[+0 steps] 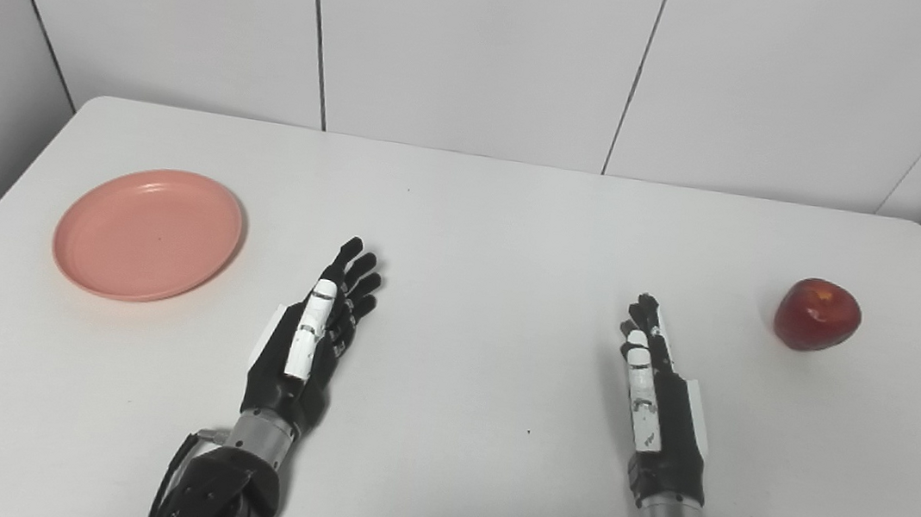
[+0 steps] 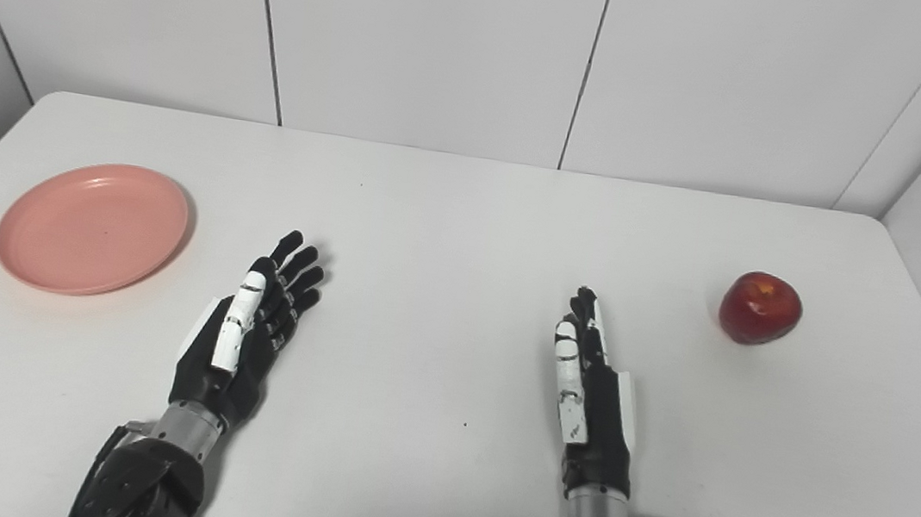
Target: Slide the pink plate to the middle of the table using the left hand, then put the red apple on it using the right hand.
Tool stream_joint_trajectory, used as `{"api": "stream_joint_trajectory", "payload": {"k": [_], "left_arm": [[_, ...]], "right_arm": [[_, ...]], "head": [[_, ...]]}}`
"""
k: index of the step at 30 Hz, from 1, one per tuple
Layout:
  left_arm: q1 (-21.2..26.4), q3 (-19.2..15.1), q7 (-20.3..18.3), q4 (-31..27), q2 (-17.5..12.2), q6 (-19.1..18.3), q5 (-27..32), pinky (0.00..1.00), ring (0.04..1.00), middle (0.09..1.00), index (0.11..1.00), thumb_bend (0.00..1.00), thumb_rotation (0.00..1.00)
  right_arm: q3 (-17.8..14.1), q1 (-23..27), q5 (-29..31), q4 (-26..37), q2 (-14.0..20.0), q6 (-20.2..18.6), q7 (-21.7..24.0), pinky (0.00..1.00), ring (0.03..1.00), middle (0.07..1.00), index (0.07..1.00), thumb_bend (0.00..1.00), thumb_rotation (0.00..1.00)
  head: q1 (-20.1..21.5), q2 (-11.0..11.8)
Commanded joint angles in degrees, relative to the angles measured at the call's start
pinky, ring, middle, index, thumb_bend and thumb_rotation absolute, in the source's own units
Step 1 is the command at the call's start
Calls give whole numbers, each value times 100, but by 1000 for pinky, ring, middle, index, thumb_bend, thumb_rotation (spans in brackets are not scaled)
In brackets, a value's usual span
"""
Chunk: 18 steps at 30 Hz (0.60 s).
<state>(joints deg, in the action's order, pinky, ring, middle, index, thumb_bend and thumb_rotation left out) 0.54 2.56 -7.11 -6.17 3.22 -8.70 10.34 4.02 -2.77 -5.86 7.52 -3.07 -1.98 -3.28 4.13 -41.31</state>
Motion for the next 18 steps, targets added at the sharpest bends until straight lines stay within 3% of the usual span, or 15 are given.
{"api": "stream_joint_trajectory", "payload": {"k": [1, 18], "left_arm": [[-2, 18, 3, 26, 29, -46, 45, 978, 956, 963, 952, 441, 1000], [-8, 21, -16, 15, 29, -51, 52, 982, 959, 967, 958, 444, 1000]], "right_arm": [[29, 85, -12, 118, -43, 256, -4, 967, 956, 963, 970, 149, 1000], [26, 99, 3, 75, -50, 279, -9, 971, 959, 965, 970, 155, 1000]], "head": [[-7, 10], [-14, 30]]}}
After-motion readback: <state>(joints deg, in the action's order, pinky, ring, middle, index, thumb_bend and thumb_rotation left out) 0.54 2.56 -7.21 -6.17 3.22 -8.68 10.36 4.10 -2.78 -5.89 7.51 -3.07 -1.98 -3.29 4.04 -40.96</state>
